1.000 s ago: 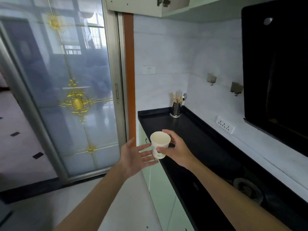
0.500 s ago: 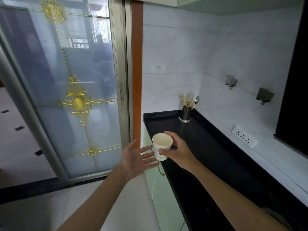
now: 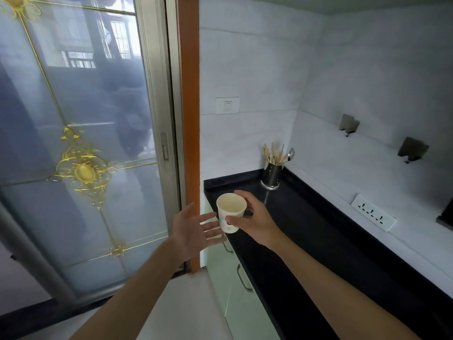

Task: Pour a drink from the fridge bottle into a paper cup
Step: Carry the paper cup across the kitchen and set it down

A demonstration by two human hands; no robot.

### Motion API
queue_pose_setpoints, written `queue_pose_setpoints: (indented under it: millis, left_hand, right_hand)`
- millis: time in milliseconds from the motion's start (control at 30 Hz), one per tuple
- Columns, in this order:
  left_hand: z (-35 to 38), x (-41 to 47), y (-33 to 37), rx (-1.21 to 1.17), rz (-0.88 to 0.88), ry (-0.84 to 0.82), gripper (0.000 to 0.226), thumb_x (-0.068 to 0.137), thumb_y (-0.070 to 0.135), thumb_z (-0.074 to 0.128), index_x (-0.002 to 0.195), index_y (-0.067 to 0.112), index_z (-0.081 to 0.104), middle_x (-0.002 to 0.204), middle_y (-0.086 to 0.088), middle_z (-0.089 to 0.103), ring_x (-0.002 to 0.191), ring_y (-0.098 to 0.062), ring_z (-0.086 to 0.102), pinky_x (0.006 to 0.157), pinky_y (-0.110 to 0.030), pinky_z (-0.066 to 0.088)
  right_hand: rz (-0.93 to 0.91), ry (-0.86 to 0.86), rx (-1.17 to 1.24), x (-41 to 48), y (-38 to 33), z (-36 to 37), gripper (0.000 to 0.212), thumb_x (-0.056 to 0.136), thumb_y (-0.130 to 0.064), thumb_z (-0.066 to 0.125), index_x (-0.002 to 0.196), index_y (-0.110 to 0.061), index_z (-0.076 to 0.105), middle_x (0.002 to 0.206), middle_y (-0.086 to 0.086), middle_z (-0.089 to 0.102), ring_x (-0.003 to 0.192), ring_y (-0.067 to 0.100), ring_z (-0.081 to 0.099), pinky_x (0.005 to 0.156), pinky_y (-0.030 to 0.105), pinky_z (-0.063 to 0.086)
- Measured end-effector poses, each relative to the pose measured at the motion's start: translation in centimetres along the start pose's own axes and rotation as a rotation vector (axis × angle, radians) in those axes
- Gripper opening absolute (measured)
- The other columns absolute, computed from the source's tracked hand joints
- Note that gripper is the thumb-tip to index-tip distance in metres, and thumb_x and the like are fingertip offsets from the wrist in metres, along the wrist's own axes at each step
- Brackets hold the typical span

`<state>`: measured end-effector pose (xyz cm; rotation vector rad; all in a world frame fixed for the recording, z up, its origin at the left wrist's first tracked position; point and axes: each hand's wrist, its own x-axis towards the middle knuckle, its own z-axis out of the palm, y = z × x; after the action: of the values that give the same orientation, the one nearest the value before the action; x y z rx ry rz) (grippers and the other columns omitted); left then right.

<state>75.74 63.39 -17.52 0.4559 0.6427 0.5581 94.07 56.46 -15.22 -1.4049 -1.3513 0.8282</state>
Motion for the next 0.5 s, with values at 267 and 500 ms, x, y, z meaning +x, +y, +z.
queue_pose_setpoints:
  millis: [267,500]
  left_hand:
    - [-1.7,3.3,4.3,0.016,-0.013,-0.03,0.08,0.092,0.059,0.043,0.148,0.001,0.038,0.142,-0.027,0.053,0.127,-0.05,0.053,0.104,-0.063,0.043]
    - [-2.2,6.3,6.9,0.016,-0.008,-0.022,0.079,0.094,0.059,0.041,0.148,0.001,0.038,0.142,-0.027,0.052,0.127,-0.05,0.052,0.099,-0.062,0.045]
  right_hand:
    - [-0.011,0.033,-0.038,5.1,0.5,1.3,0.071,0.075,-0.013,0.085,0.134,-0.026,0.048,0.12,-0.009,0.055,0.116,0.013,0.054,0.09,0.023,0.055]
    - [-0.02,0.029,-0.028,9.6,2.3,1.4,0.07,0.074,-0.014,0.086,0.131,-0.032,0.048,0.12,-0.01,0.056,0.116,0.015,0.055,0.094,0.032,0.056]
